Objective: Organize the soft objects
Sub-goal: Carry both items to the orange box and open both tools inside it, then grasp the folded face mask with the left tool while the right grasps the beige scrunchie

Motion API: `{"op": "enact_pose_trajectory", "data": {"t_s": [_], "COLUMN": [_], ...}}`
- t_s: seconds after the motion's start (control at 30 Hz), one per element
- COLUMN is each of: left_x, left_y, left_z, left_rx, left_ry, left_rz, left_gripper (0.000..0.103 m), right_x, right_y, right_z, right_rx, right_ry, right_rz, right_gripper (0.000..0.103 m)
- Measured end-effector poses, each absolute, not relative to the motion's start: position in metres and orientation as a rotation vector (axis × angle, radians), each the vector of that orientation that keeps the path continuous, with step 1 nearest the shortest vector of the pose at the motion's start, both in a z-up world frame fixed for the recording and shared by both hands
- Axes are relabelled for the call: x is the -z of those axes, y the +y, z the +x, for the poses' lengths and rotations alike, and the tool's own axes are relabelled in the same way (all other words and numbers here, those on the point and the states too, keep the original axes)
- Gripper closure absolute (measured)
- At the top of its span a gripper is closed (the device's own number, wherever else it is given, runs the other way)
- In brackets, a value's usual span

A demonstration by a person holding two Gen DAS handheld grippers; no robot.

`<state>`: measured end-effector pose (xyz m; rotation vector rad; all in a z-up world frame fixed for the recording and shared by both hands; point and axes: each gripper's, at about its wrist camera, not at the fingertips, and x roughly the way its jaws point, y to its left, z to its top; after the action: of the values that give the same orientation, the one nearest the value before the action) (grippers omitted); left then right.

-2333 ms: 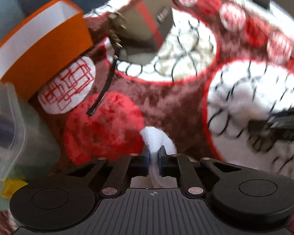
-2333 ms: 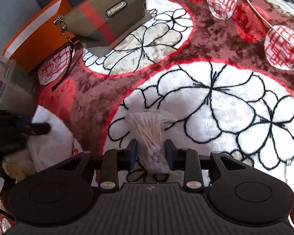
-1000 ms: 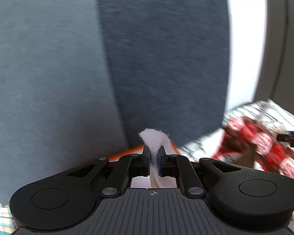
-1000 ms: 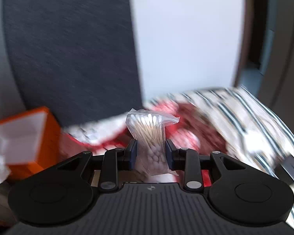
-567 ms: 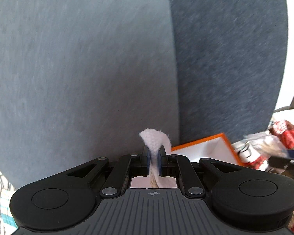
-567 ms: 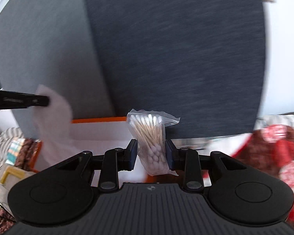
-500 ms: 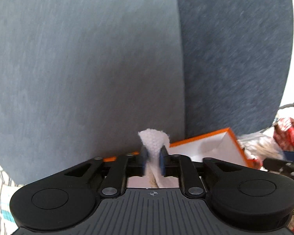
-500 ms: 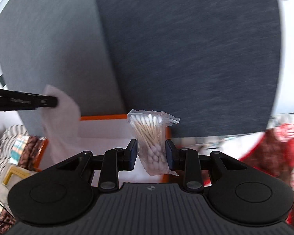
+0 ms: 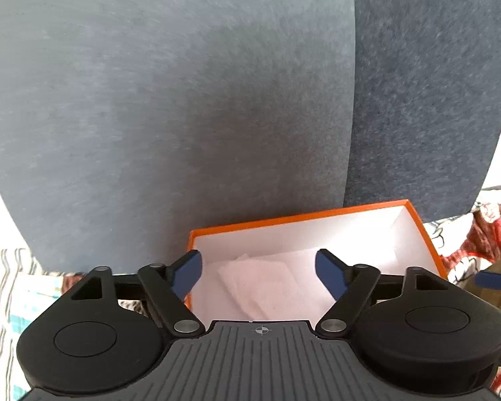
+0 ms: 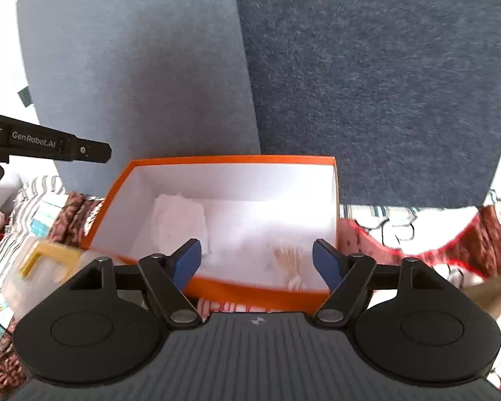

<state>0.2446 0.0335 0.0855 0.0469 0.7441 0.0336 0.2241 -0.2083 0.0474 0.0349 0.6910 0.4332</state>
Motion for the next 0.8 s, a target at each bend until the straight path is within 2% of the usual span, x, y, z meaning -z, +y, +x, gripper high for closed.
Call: {"op": "enact_pose_trajectory", "data": {"t_s": [0.2, 0.4, 0.7, 0.8], "left_x": [-0.089, -0.070, 0.007, 0.030], "left_y": [0.047, 0.079, 0.112, 0.112], "left_z": [0.171, 0.088, 0.029, 0.030], "left_rx": [-0.049, -0.110, -0.210, -0.205], "left_ry": [0.757, 0.844, 1.181, 1.262], "left_rz": [0.010, -0.087, -0.308, -0.404], "left_gripper": [0.000, 0.000, 0.000, 0.000], "right_x": [-0.037, -0.015, 0.016, 0.026], "right_y": [-0.211, -0.194, -0.164, -0.160], "right_z": [0.163, 0.103, 0.029, 0.017], "right_rx": [-0.474, -0.598, -0.691, -0.673], "right_ry": [0.753, 0.903, 1.031, 1.038], "right_rz": [0.028, 0.014, -0.145, -0.234], "right_gripper": [0.021, 0.020, 0.020, 0.029]}}
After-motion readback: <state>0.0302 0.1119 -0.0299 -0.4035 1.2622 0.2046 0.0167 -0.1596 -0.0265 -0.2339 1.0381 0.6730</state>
